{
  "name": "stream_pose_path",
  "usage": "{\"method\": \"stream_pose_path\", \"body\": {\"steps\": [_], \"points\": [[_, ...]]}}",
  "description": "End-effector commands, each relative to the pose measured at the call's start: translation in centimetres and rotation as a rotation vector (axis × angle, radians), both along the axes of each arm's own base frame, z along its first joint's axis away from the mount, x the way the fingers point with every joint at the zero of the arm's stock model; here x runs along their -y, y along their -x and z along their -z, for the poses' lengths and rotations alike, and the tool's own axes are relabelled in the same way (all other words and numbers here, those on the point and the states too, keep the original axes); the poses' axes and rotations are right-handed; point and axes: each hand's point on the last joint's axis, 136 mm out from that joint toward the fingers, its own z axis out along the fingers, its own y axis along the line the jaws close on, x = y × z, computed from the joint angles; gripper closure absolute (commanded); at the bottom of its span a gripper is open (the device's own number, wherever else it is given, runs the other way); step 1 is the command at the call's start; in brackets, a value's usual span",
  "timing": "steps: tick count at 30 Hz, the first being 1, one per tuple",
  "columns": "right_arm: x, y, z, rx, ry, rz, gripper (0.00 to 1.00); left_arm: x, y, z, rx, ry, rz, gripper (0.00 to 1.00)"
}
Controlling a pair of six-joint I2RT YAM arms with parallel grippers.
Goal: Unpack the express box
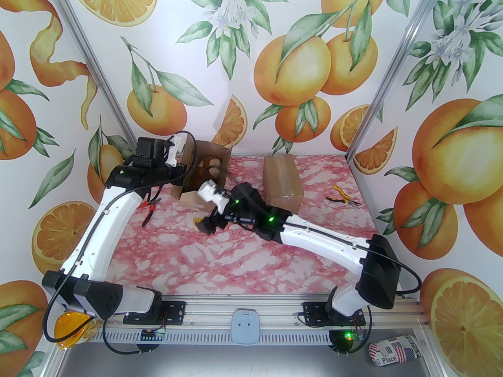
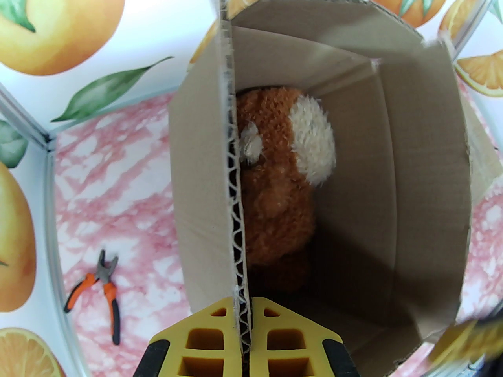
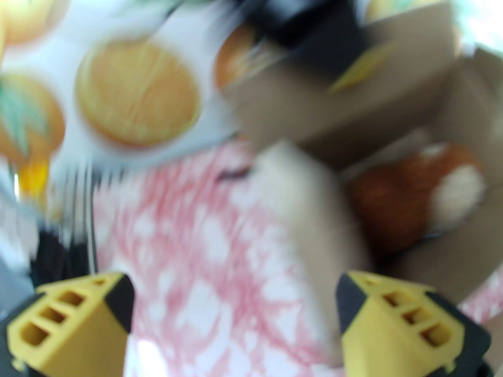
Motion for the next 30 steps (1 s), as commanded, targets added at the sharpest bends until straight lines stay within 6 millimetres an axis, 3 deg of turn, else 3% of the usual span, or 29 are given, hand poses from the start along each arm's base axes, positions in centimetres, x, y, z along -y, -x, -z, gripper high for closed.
{"method": "stream_pose_path", "body": {"steps": [1, 4, 9, 14, 20, 30], "points": [[-0.1, 0.1, -7.5, -0.046, -0.244, 0.041, 0.11, 0.3, 0.0, -3.4, 0.137, 0.059, -0.001, 1.00], [0.2, -2.2, -8.1, -0.117, -0.267, 0.160, 0.13, 0.3, 0.2, -3.6, 0.151, 0.066, -0.005, 1.00], [0.4, -5.9, -5.6, -0.251, -0.177, 0.370, 0.21, 0.7, 0.6, -4.3, 0.187, 0.082, 0.003, 1.00], [0.6, -7.7, -2.4, -0.344, -0.112, 0.489, 0.25, 1.1, 1.2, -4.8, 0.221, 0.084, 0.014, 1.00], [1.5, -9.5, 0.0, -0.393, 0.001, 0.635, 0.27, 2.0, 1.9, -6.0, 0.291, 0.107, 0.047, 1.00], [2.5, -12.7, 3.2, -0.402, 0.066, 0.871, 0.24, 6.2, 4.0, -7.8, 0.410, 0.169, 0.197, 1.00]]}}
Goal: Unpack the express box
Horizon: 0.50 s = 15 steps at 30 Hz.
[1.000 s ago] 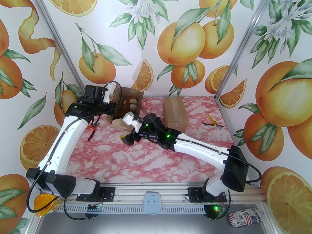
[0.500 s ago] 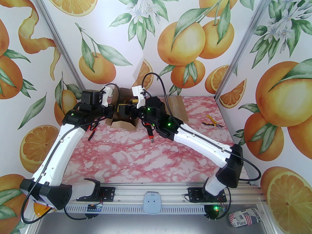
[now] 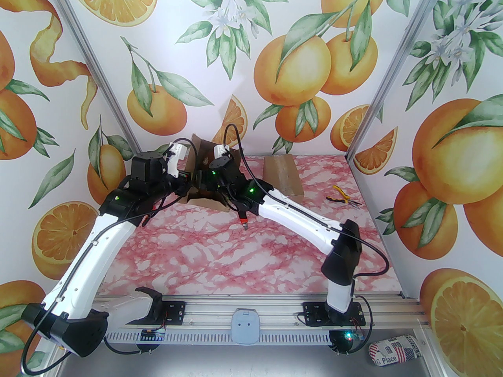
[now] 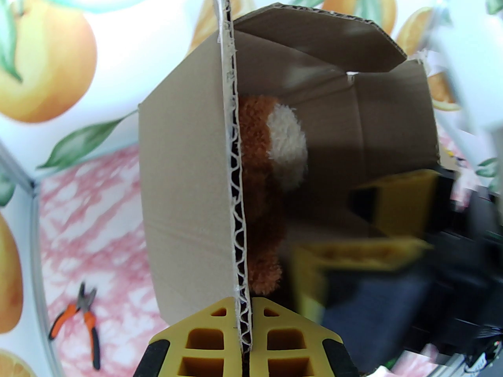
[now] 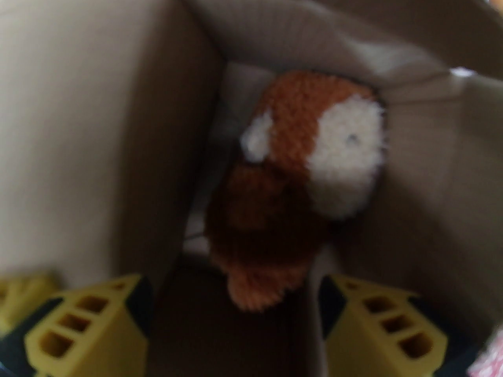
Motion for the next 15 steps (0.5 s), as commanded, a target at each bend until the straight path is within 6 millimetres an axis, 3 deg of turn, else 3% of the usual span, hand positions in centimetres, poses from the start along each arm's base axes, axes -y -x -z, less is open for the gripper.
{"method": "stream_pose_path", "body": {"steps": [1, 10, 12, 15], "points": [[1.2, -1.3, 2.0, -0.033, 0.058, 0.118, 0.24, 1.9, 0.6, -4.7, 0.192, 0.079, 0.075, 1.00], [2.3, -3.3, 4.7, -0.052, 0.030, 0.260, 0.21, 4.2, 1.7, -5.2, 0.219, 0.104, 0.172, 1.00], [4.0, -4.2, 7.0, -0.141, 0.000, 0.344, 0.22, 4.6, 2.0, -5.5, 0.241, 0.101, 0.180, 1.00], [4.8, -4.2, 7.8, -0.149, -0.011, 0.369, 0.24, 4.7, 2.0, -5.5, 0.240, 0.102, 0.186, 1.00]]}}
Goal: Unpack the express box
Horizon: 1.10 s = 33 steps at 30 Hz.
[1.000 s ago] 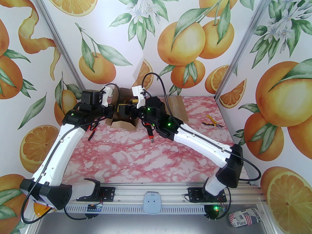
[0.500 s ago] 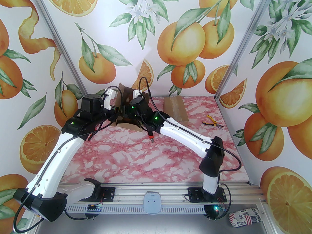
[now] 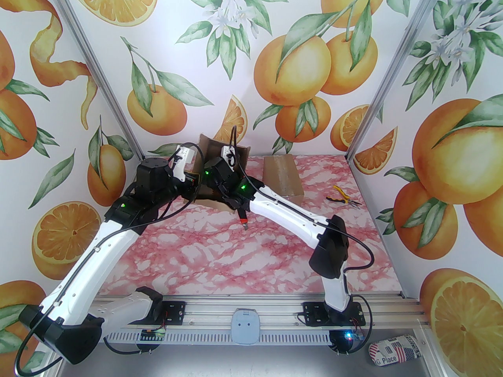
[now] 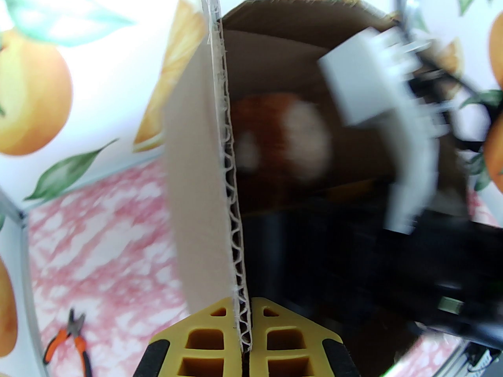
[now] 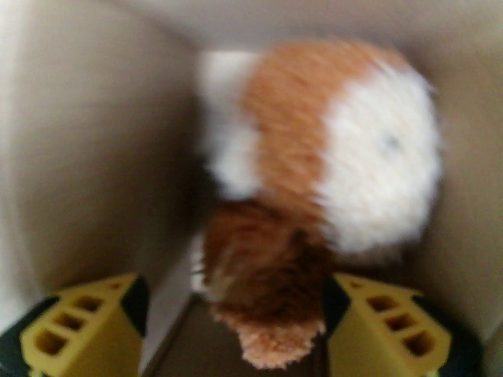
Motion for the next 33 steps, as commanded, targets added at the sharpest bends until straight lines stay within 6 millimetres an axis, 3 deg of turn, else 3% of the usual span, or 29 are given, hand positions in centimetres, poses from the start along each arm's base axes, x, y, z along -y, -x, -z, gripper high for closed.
{"method": "stream_pose_path", "body": {"steps": [1, 5, 8, 11, 13, 14, 17, 19, 23, 24, 28, 33], "points": [[2.1, -1.0, 3.8, -0.065, 0.016, 0.113, 0.24, 1.9, 1.3, -5.0, 0.165, 0.092, 0.110, 1.00], [2.5, -1.7, 5.0, -0.082, 0.018, 0.143, 0.25, 3.5, 1.3, -4.4, 0.138, 0.116, 0.165, 1.00], [1.9, -2.4, 5.7, -0.078, 0.004, 0.126, 0.31, 4.3, 1.3, -4.3, 0.136, 0.115, 0.185, 1.00], [0.8, -2.8, 6.7, -0.104, -0.013, 0.068, 0.47, 4.1, 1.3, -4.2, 0.142, 0.107, 0.173, 1.00], [0.4, -2.7, 7.3, -0.117, -0.005, 0.048, 0.64, 3.8, 1.3, -4.2, 0.149, 0.098, 0.163, 1.00], [0.3, -2.7, 7.4, -0.118, -0.006, 0.037, 0.75, 3.6, 1.2, -4.0, 0.149, 0.089, 0.152, 1.00], [0.1, -2.6, 6.7, -0.105, -0.023, 0.001, 0.92, 2.9, 0.8, -3.3, 0.140, 0.058, 0.115, 1.00], [-0.4, -2.2, 5.5, -0.081, -0.049, -0.044, 0.99, 2.4, 0.3, -2.7, 0.128, 0.047, 0.092, 1.00], [-1.2, -0.6, 1.1, 0.026, -0.145, -0.152, 1.00, 0.8, -0.5, -2.0, 0.122, 0.007, 0.049, 1.00], [-1.4, 0.1, -0.8, 0.076, -0.181, -0.185, 1.00, 0.3, -0.7, -1.8, 0.120, 0.003, 0.040, 1.00], [-1.3, 3.9, -4.9, 0.240, -0.248, -0.303, 1.00, -1.2, -1.3, -1.1, 0.111, -0.012, 0.005, 1.00], [-0.9, 8.1, -8.0, 0.373, -0.312, -0.399, 1.00, -2.3, -2.2, -0.5, 0.092, -0.012, -0.030, 1.00]]}}
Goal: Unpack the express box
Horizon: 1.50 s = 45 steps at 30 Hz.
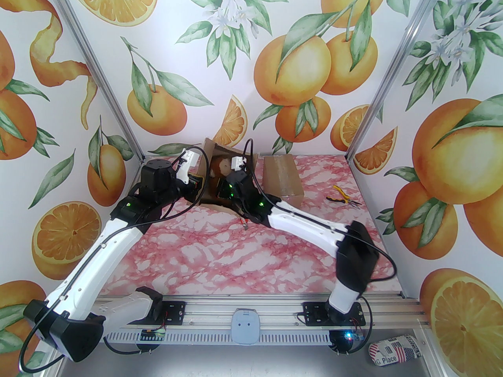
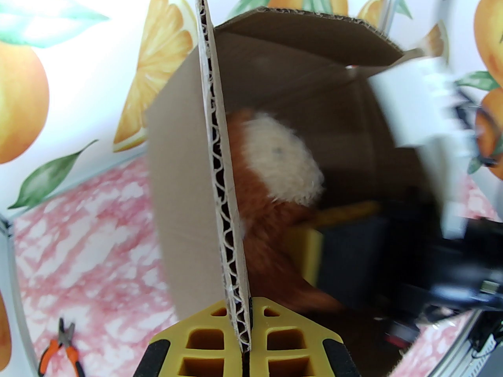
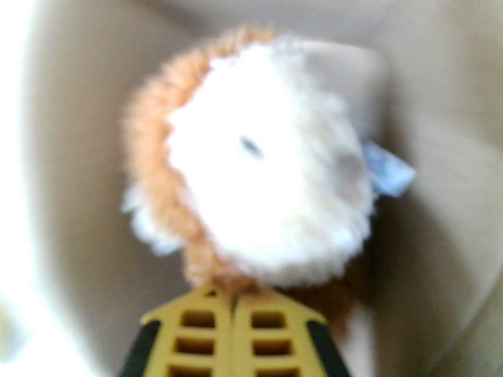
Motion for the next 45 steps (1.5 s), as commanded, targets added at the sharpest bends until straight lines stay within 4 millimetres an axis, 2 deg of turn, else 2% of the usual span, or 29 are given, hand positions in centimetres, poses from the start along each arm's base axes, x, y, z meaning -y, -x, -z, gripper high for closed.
{"method": "stream_pose_path", "body": {"steps": [1, 4, 8, 10, 13, 15, 18, 20, 25, 30, 34, 37, 40, 42, 45], "points": [[-0.4, 2.7, -5.2, 0.189, -0.103, -0.089, 1.00, -1.5, -1.2, -2.6, 0.111, 0.009, -0.055, 1.00], [-0.4, 3.7, -5.6, 0.225, -0.045, -0.090, 1.00, -1.5, -1.6, -2.4, 0.093, 0.007, -0.057, 1.00], [1.9, 1.8, -3.8, 0.130, 0.124, 0.070, 1.00, -1.2, -1.4, -3.0, 0.105, 0.036, -0.045, 1.00], [2.2, 1.5, -3.9, 0.124, 0.119, 0.081, 1.00, -1.0, -1.1, -3.2, 0.111, 0.047, -0.036, 1.00], [1.4, 2.2, -6.2, 0.197, -0.010, 0.022, 1.00, -1.5, -1.3, -2.3, 0.082, 0.025, -0.062, 1.00], [0.5, 3.1, -8.8, 0.268, -0.092, -0.041, 1.00, -2.1, -1.8, -0.8, 0.029, -0.013, -0.103, 1.00], [0.1, 3.9, -11.9, 0.350, -0.138, -0.073, 1.00, -2.9, -2.7, 1.1, -0.029, -0.059, -0.149, 1.00], [0.3, 4.1, -13.3, 0.378, -0.151, -0.074, 1.00, -3.4, -3.4, 2.2, -0.073, -0.043, -0.185, 1.00], [1.8, 3.9, -15.2, 0.414, -0.149, -0.033, 1.00, -5.4, -5.5, 3.9, -0.167, -0.037, -0.227, 1.00], [3.2, 3.2, -16.2, 0.426, -0.175, -0.006, 1.00, -8.1, -7.4, 6.2, -0.279, -0.044, -0.246, 1.00], [3.8, 1.9, -15.9, 0.417, -0.161, 0.019, 1.00, -10.4, -9.1, 7.2, -0.315, -0.026, -0.253, 1.00], [3.7, 0.3, -14.6, 0.379, -0.119, 0.043, 1.00, -12.0, -10.3, 8.5, -0.371, -0.013, -0.249, 1.00], [3.2, -1.6, -12.4, 0.323, -0.068, 0.056, 1.00, -13.5, -11.2, 9.9, -0.430, -0.002, -0.242, 1.00], [2.3, -2.9, -10.0, 0.286, -0.024, 0.048, 1.00, -14.6, -11.8, 10.7, -0.454, -0.003, -0.256, 1.00], [0.9, -4.5, -5.8, 0.224, 0.027, 0.042, 1.00, -16.1, -12.6, 10.9, -0.460, -0.001, -0.292, 1.00]]}}
